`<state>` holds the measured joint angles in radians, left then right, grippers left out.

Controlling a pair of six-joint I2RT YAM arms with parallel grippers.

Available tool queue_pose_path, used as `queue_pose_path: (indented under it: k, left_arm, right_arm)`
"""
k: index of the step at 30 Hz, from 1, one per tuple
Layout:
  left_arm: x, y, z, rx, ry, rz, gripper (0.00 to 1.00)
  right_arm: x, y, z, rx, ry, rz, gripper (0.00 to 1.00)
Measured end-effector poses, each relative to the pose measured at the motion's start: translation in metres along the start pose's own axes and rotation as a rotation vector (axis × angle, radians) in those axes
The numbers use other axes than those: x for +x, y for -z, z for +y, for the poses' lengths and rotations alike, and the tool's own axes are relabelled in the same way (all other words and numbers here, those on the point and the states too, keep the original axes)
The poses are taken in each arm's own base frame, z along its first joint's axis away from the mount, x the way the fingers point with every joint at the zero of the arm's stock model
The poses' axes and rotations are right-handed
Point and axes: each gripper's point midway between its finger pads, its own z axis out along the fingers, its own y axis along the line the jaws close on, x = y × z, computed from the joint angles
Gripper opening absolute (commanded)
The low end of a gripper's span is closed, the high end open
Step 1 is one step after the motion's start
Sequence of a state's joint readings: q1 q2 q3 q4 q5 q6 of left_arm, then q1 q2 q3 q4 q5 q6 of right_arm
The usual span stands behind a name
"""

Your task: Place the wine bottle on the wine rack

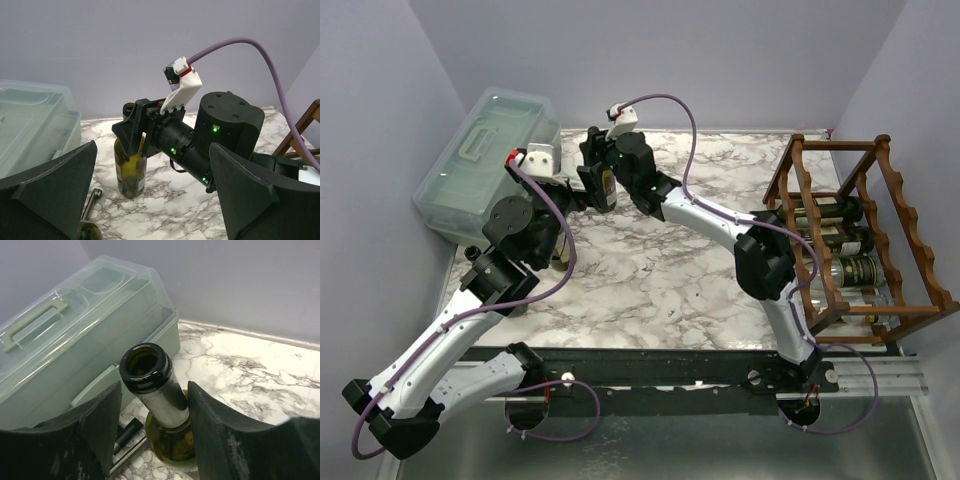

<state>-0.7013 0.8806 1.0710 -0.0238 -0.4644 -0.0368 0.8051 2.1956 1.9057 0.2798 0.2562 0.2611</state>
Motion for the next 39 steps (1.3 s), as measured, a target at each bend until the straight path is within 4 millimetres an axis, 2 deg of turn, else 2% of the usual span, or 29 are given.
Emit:
queue_pose_path:
  k: [6,10,15,17,23,32,39]
  left_arm:
    - [0.000,0.000,0.000,0.000,0.001,-0.001,0.96]
    - [0.000,0.000,0.000,0.000,0.001,-0.001,0.96]
    - [0.000,0.000,0.000,0.000,-0.001,0.001,0.96]
    - [0.001,-0.001,0.000,0.000,-0.001,0.002,0.96]
    - [0.002,-0.001,0.000,0.000,-0.002,0.004,0.96]
    - [0.002,-0.001,0.000,-0.001,-0.002,0.004,0.96]
    - [0.002,-0.001,-0.001,-0.001,-0.002,0.005,0.96]
  right_arm:
    - [0.007,-0.001,-0.007,0.047,0.026,0.010,0.39]
    - [0.006,-0.002,-0.012,0.072,0.047,0.005,0.33]
    - [0.005,-0.002,-0.015,0.085,0.052,-0.009,0.07]
    - [0.005,0.000,-0.017,0.095,0.052,-0.013,0.01]
    - [0.003,0.015,-0.024,0.119,0.059,-0.001,0.00]
    - [-0.001,0.056,-0.038,0.146,0.081,0.036,0.00]
    - [-0.017,0.088,-0.053,0.182,0.188,0.049,0.00]
